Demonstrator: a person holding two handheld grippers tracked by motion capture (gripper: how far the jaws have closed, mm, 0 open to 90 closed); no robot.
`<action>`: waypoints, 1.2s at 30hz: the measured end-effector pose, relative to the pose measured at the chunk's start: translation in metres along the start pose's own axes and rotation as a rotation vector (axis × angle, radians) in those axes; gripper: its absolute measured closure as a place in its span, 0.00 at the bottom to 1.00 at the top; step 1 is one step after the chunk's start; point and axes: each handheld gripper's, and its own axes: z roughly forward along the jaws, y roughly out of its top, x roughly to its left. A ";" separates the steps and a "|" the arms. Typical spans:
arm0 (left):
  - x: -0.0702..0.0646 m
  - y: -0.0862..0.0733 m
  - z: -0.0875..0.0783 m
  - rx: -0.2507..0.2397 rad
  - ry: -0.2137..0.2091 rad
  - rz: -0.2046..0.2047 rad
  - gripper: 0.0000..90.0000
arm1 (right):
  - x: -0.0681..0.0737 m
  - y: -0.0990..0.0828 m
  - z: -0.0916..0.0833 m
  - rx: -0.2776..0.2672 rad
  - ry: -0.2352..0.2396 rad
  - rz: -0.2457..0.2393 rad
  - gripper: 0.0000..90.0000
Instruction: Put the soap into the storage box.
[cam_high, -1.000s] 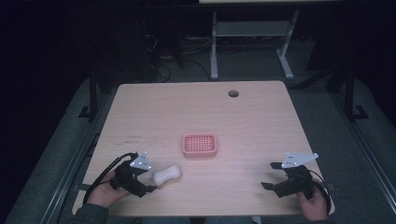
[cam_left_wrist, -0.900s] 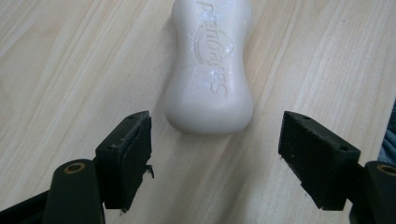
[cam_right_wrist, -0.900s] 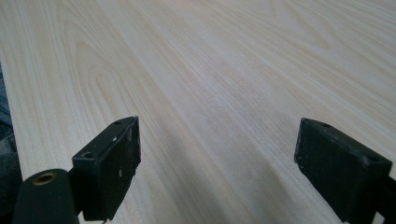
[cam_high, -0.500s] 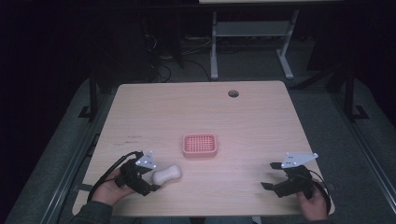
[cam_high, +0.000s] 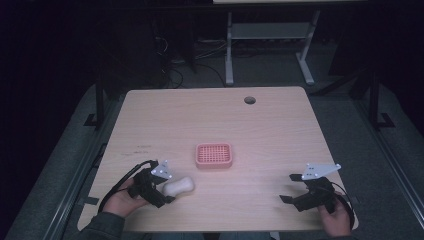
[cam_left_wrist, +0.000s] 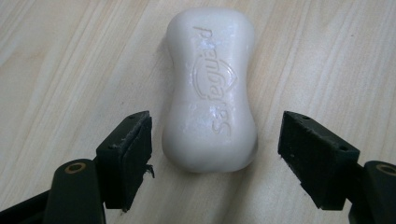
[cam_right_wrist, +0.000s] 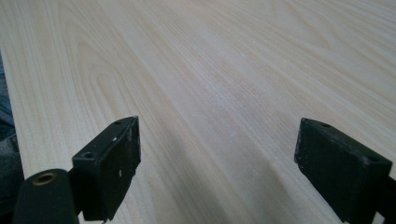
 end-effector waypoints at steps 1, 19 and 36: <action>0.000 0.000 0.000 0.000 0.000 0.000 0.29 | 0.000 0.000 0.000 0.000 0.000 0.000 0.16; 0.003 0.013 0.011 0.014 -0.017 -0.003 0.29 | 0.000 0.000 0.000 -0.001 0.002 -0.002 0.16; 0.006 0.021 0.018 0.027 -0.035 -0.006 0.35 | 0.000 0.000 0.000 0.001 0.004 -0.003 0.16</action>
